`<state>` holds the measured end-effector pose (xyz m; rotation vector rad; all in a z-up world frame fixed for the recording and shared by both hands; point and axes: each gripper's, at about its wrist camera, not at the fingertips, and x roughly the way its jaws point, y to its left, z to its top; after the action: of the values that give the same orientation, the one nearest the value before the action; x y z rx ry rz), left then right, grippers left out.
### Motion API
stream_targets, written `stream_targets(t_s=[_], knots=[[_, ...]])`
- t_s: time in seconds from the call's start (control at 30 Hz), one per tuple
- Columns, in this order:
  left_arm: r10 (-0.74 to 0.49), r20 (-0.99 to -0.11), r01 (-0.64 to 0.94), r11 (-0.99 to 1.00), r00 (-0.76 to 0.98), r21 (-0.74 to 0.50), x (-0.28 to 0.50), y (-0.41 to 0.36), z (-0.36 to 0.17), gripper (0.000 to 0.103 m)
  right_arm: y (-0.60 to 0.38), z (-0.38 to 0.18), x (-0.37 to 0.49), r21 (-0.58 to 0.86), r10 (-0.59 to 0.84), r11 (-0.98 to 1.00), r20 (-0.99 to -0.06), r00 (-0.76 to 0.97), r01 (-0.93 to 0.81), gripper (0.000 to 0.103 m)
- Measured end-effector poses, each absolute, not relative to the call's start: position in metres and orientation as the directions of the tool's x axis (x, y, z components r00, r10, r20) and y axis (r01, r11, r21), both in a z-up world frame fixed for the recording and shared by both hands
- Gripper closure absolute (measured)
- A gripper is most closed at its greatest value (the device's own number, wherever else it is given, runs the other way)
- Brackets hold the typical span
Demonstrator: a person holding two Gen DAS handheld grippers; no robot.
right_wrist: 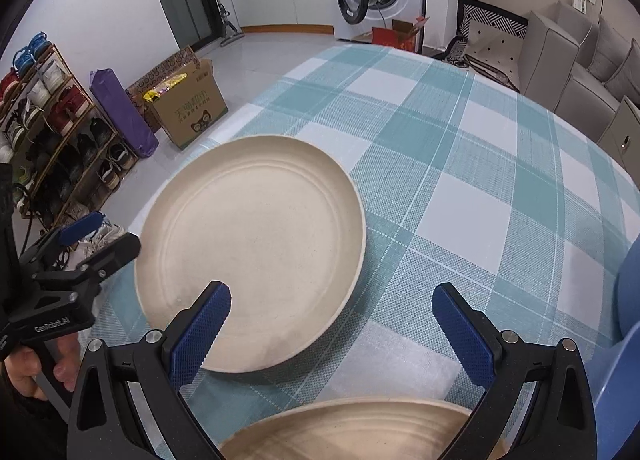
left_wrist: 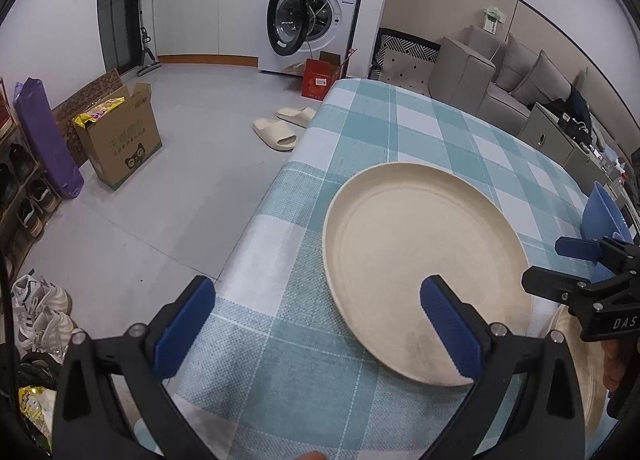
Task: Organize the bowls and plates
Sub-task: 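Move both open grippers to the rim of the other cream plate, then close both grippers on the rim of the cream plate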
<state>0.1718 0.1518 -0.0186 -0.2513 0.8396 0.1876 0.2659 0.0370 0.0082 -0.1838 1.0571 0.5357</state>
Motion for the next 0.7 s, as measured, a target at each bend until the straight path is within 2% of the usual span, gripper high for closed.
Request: stream_targets(t_s=[0.27,0.33,0.4,0.53,0.6,0.7], knots=[[0.052,-0.761,-0.255,0.955,0.647,-0.152,0.176,0.151,-0.029,0.002,0.039,-0.011,0.281,0.093,0.293,0.872,-0.885,0.362,-0.481,0.002],[0.048,-0.761,-0.250,0.956,0.647,-0.153,0.176,0.152,-0.031,0.003,0.040,-0.014,0.285,0.097,0.293,0.872,-0.889,0.353,-0.479,0.008],[0.036,-0.760,-0.238,0.958,0.649,-0.158,0.177,0.152,-0.032,0.009,0.041,-0.017,0.287,0.100,0.291,0.873,-0.893,0.344,-0.478,0.014],[0.011,-0.758,-0.216,0.961,0.652,-0.172,0.177,0.150,-0.034,0.010,0.043,-0.022,0.288,0.103,0.287,0.870,-0.900,0.326,-0.483,0.018],[-0.009,-0.759,-0.205,0.961,0.651,-0.188,0.177,0.150,-0.035,0.022,0.044,-0.026,0.289,0.113,0.291,0.868,-0.904,0.312,-0.484,0.021],[-0.041,-0.765,-0.196,0.956,0.643,-0.217,0.179,0.151,-0.039,0.027,0.046,-0.028,0.288,0.108,0.288,0.867,-0.906,0.312,-0.487,0.023]])
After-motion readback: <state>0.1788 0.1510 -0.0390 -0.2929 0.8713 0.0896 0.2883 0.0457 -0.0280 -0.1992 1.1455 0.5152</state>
